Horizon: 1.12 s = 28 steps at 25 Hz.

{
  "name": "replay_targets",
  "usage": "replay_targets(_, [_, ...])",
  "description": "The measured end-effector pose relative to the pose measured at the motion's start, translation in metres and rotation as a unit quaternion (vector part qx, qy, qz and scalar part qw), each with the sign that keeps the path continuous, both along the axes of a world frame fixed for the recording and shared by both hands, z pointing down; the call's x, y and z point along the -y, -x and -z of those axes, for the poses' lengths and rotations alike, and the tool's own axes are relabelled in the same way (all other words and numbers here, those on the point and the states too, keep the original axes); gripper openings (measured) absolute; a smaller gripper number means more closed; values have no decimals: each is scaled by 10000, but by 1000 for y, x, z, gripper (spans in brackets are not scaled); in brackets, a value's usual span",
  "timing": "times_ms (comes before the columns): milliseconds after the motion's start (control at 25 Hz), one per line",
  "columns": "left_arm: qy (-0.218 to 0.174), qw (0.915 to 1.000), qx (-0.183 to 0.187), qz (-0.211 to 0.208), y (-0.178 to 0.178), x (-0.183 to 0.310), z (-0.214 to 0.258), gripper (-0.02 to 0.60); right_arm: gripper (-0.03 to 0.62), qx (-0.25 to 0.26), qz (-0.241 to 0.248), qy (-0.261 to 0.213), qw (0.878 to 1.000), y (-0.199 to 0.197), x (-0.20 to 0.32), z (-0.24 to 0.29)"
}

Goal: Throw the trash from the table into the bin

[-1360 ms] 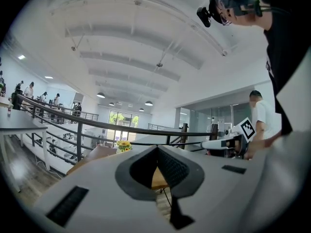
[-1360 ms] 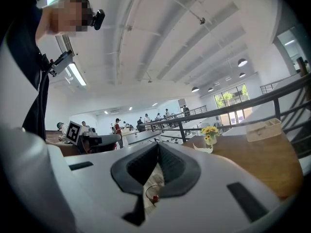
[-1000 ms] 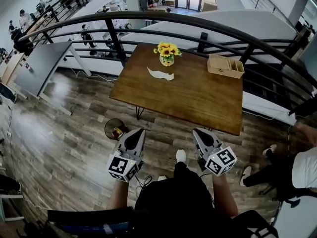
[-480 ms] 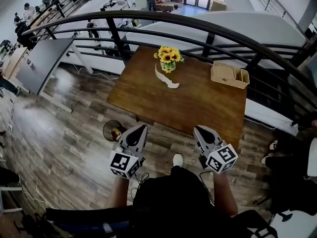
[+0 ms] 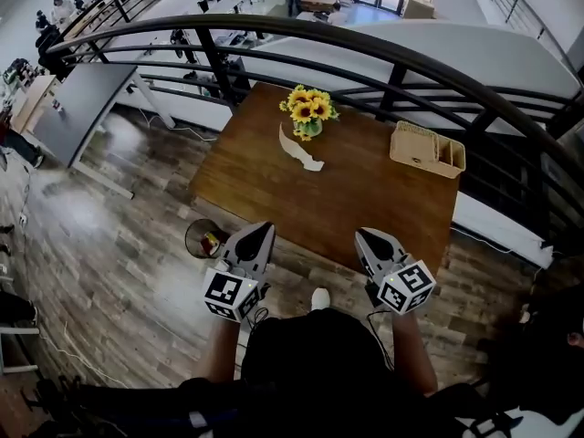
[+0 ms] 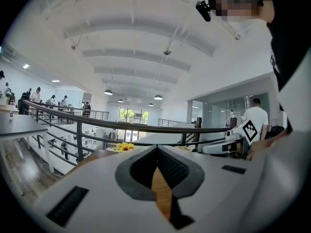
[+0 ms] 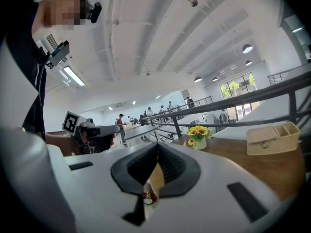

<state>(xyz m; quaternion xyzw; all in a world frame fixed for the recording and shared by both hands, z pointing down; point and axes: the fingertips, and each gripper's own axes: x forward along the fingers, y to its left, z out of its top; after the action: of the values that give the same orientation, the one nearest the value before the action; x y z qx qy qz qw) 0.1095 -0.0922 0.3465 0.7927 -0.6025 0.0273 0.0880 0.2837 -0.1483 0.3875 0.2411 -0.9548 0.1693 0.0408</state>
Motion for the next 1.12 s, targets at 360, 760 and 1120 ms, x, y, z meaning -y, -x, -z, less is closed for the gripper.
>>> replay_targets(360, [111, 9997, -24, 199, -9, 38, -3, 11, 12, -35, 379, 80, 9992, 3, 41, -5])
replay_targets(760, [336, 9973, -6, 651, -4, 38, -21, 11, 12, 60, 588, 178, 9981, 7, 44, -12])
replay_targets(1120, [359, 9989, -9, 315, 1, 67, -32, 12, 12, 96, 348, 153, 9992, 15, 54, -11])
